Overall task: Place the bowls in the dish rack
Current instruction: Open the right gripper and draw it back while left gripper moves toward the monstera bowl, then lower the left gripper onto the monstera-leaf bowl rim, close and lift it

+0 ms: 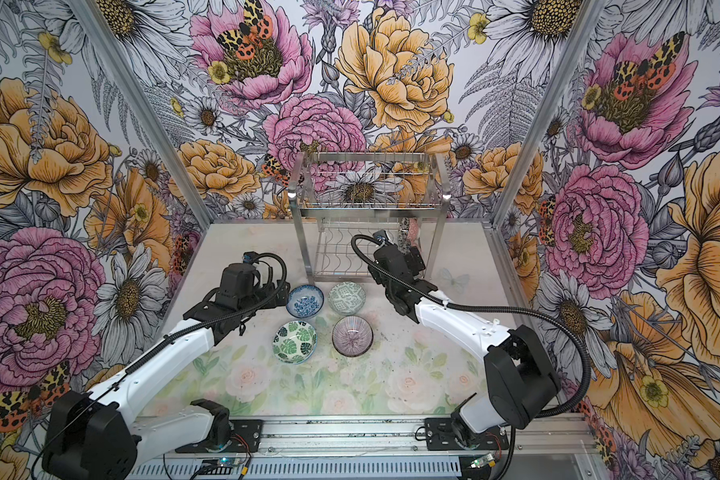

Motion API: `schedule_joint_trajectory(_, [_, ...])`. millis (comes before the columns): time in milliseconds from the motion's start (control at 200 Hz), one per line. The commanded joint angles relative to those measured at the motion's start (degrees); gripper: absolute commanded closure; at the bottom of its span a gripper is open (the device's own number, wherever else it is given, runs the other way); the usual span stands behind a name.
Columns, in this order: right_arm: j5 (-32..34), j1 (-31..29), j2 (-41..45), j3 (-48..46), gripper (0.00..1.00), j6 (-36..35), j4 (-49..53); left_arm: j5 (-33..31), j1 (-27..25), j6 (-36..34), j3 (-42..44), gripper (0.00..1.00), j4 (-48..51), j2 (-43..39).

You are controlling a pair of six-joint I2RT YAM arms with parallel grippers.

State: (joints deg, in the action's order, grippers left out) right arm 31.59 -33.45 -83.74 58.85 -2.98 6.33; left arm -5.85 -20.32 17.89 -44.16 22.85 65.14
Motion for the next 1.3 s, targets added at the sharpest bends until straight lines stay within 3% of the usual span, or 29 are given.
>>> schedule_joint_trajectory(0, [-4.1,-0.04,2.23,-0.87,0.0,3.97,2.38,1.42,-2.31,3.39,1.32,0.01,5.04,-2.97])
schedule_joint_trajectory(215, [-5.32,0.32,4.49,-2.16,0.0,6.34,2.84,-0.28,-7.11,10.49,3.51,0.01,14.14,-8.29])
schedule_joint_trajectory(390, [-5.31,0.69,4.75,-2.57,0.0,6.98,2.85,-1.51,-7.97,16.77,6.13,0.01,20.53,-12.86])
schedule_joint_trajectory(726, [-7.25,4.11,5.67,-2.83,0.0,11.49,3.33,-3.29,-10.96,21.05,8.26,0.07,21.71,-11.65])
schedule_joint_trajectory(856, [-9.32,6.04,6.51,-3.16,0.0,13.08,3.35,-4.38,-11.41,20.88,8.06,0.18,21.54,-10.34])
schedule_joint_trajectory(1031, [-9.88,7.01,6.66,-3.26,0.0,13.48,3.46,-5.75,-11.69,19.46,7.27,0.42,20.45,-7.73])
schedule_joint_trajectory(1291, [-10.28,7.61,6.68,-3.22,0.0,13.51,3.69,-5.75,-12.81,18.17,6.9,0.57,17.21,-3.96])
